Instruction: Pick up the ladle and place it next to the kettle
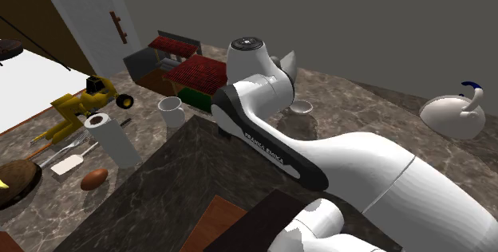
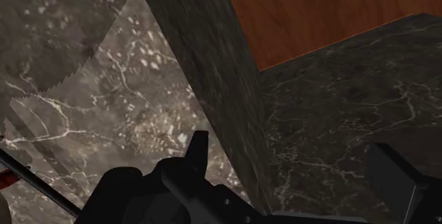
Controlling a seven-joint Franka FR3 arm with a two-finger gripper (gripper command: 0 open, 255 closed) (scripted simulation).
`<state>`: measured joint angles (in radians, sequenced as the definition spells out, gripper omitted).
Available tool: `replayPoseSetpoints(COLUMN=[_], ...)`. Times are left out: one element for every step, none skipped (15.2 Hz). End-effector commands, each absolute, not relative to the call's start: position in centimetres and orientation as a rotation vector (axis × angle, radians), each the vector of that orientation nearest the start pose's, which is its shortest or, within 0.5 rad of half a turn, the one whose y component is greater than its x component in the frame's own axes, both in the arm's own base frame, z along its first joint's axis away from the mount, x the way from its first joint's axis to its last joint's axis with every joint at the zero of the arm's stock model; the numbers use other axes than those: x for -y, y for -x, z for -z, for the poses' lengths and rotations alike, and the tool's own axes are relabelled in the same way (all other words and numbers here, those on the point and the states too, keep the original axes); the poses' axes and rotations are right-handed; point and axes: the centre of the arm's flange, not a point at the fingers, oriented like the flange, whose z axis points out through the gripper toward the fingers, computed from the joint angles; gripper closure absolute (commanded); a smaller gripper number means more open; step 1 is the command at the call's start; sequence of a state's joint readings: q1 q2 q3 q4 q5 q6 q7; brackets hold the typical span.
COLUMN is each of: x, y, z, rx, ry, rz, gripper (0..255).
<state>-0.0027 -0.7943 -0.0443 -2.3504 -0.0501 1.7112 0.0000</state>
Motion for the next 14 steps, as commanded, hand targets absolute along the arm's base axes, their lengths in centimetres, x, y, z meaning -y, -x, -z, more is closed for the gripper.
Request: replayPoseSetpoints(x=[2.4, 3.8, 5.2, 6.5, 7.9, 9.2, 10.6, 11.9, 13.3, 14.6, 15.9, 17.2, 18.5, 19.8], y=[-31.8, -31.9, -32.0, -32.1, -32.2, -32.4, -32.7, -32.9, -33.2, -33.6, -34.0, -34.4, -34.8, -35.3], z=[-60.9, -60.7, -60.5, -60.4, -60.2, -60.0, -59.8, -59.6, -59.4, -59.2, -59.1, -58.9, -58.7, -58.5], rx=[-0.052, -0.01, 0.031, 0.073, 0.115, 0.156, 0.198, 0.239, 0.281, 0.322, 0.363, 0.404, 0.445, 0.485], ry=[3.153, 3.151, 3.149, 3.146, 3.143, 3.139, 3.135, 3.13, 3.125, 3.119, 3.112, 3.105, 3.097, 3.089], rz=[0.244, 0.241, 0.238, 0.234, 0.231, 0.228, 0.225, 0.222, 0.218, 0.215, 0.212, 0.208, 0.205, 0.201], gripper=[0, 0, 0, 0, 0, 0, 0, 0, 0, 0, 0, 0, 0, 0])
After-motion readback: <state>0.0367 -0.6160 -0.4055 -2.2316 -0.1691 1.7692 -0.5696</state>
